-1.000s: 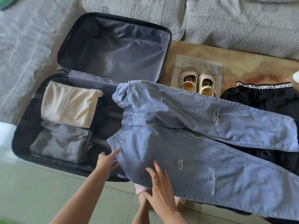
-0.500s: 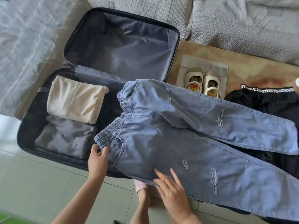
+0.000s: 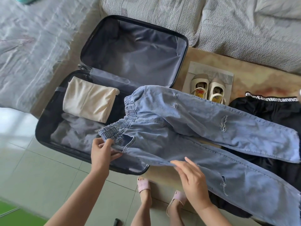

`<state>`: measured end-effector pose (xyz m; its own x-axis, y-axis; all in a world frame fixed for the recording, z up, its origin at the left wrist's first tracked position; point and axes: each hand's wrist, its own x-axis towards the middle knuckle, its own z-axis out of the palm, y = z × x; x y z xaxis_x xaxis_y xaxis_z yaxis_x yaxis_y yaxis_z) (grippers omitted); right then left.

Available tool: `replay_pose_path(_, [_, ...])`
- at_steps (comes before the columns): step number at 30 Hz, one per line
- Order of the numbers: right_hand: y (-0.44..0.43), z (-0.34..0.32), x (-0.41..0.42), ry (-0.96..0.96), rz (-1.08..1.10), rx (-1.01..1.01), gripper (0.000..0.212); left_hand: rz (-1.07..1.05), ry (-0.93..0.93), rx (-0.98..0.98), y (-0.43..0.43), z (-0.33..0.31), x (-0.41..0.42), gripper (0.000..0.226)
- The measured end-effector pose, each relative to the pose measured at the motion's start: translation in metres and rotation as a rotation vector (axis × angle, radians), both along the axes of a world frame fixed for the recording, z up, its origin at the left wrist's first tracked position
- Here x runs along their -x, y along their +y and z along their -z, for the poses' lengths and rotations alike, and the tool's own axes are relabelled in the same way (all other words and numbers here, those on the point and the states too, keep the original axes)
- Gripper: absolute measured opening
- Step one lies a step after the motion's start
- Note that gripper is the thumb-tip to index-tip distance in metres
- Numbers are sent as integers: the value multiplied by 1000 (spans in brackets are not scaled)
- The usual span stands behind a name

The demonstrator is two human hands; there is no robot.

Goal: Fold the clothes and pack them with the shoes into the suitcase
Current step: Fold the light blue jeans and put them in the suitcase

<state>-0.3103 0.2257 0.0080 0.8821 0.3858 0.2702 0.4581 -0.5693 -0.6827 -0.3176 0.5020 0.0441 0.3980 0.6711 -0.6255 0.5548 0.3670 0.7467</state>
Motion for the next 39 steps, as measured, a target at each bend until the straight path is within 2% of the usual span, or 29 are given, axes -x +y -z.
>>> replay_pose_path(3, [-1, -7, -12, 57, 30, -4, 17, -21, -16, 57, -2, -2, -7, 18])
replay_pose_path(7, [-4, -15, -27, 132, 65, -16, 32, 65, -122, 34, -4, -6, -18, 55])
replay_pose_path(8, [-4, -16, -32, 166, 75, -29, 33, 138, -130, 15, -3, -5, -21, 55])
replay_pose_path(12, [-3, -19, -61, 291, 141, -33, 19, 381, -140, -67, 7, 0, -41, 22])
replay_pose_path(13, [-3, -20, -70, 321, 167, -33, 17, 415, -158, -78, 8, -1, -46, 20])
replay_pose_path(16, [1, -27, -108, 408, 204, -87, 17, 537, -170, -123, 15, -1, -68, 41])
replay_pose_path(19, [9, -29, -152, 418, 225, -84, 17, 669, -115, -317, 25, 6, -94, 40])
replay_pose_path(23, [22, -18, -215, 389, 223, 31, 18, 685, -17, -601, 32, 15, -134, 27])
replay_pose_path(27, [36, -3, -265, 368, 207, 123, 19, 589, 47, -670, 33, 24, -170, 28])
replay_pose_path(31, [46, 21, -286, 446, 262, 261, 21, 559, 97, -604, 36, 40, -173, 45])
replay_pose_path(34, [49, 30, -282, 520, 273, 301, 27, 584, 216, -415, 43, 66, -153, 60])
replay_pose_path(37, [55, 26, -277, 392, 281, 315, 42, 603, 362, -164, 47, 91, -130, 70])
replay_pose_path(39, [63, 21, -278, 342, 256, 312, 41, 588, 330, 18, 44, 98, -123, 65])
